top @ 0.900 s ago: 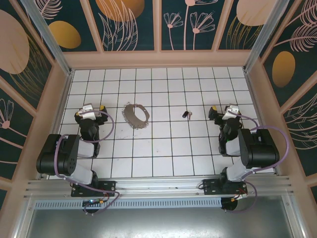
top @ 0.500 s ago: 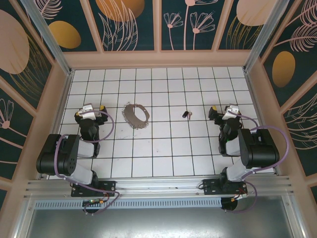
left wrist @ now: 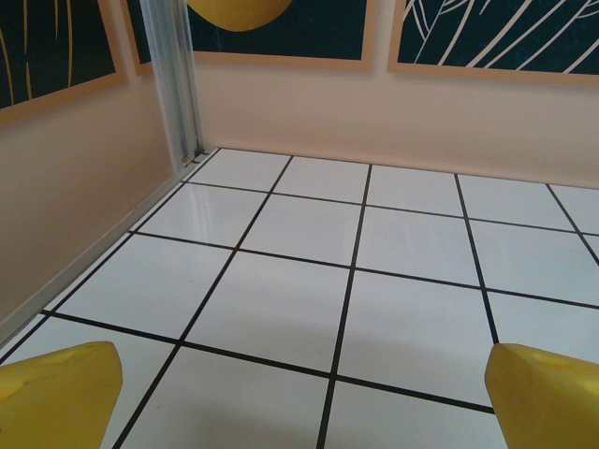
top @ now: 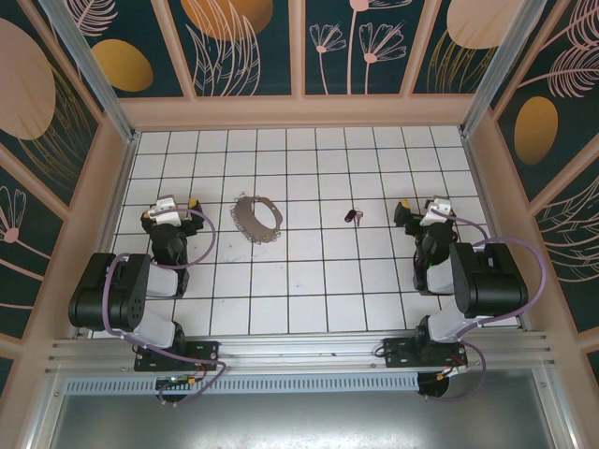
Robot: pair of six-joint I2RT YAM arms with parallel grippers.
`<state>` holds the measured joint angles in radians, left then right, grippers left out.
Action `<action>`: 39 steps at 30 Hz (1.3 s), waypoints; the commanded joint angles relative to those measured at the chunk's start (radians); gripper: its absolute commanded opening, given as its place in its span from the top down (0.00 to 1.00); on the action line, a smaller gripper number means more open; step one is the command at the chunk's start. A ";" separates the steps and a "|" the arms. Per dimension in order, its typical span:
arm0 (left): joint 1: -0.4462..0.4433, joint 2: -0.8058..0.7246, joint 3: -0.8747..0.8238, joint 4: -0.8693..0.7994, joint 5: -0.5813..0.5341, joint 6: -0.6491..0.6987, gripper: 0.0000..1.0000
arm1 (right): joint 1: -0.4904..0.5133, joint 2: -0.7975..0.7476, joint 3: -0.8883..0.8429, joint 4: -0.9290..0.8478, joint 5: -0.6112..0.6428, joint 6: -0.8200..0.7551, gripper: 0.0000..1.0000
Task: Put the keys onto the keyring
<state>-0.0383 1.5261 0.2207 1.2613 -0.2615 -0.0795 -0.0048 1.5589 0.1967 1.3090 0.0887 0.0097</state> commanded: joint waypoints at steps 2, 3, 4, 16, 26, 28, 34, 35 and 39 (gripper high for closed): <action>0.000 -0.006 0.000 0.043 0.009 -0.002 0.01 | 0.005 0.002 0.004 0.046 0.028 0.008 0.01; 0.000 -0.006 0.000 0.043 0.009 -0.002 0.01 | 0.005 0.002 0.004 0.046 0.028 0.007 0.01; 0.000 -0.006 0.000 0.043 0.008 -0.002 0.01 | 0.006 0.002 0.005 0.046 0.028 0.007 0.01; 0.000 -0.005 0.000 0.043 0.010 -0.001 0.01 | 0.004 0.003 0.006 0.044 0.026 0.013 0.01; 0.000 -0.005 0.000 0.043 0.009 -0.002 0.01 | 0.003 0.002 0.007 0.039 0.025 0.012 0.01; 0.000 -0.006 0.000 0.043 0.008 -0.002 0.01 | 0.002 0.002 0.008 0.039 0.023 0.015 0.01; 0.000 -0.006 0.000 0.043 0.009 -0.002 0.01 | -0.004 0.000 0.008 0.035 0.014 0.019 0.01; 0.000 -0.005 0.000 0.043 0.010 -0.003 0.01 | -0.004 0.002 0.008 0.036 0.015 0.020 0.01; 0.000 -0.006 0.000 0.043 0.010 -0.002 0.01 | -0.004 0.003 0.009 0.036 0.015 0.019 0.01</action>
<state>-0.0383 1.5261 0.2207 1.2613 -0.2615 -0.0795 -0.0059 1.5589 0.1967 1.3090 0.0883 0.0105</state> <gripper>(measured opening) 0.988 0.989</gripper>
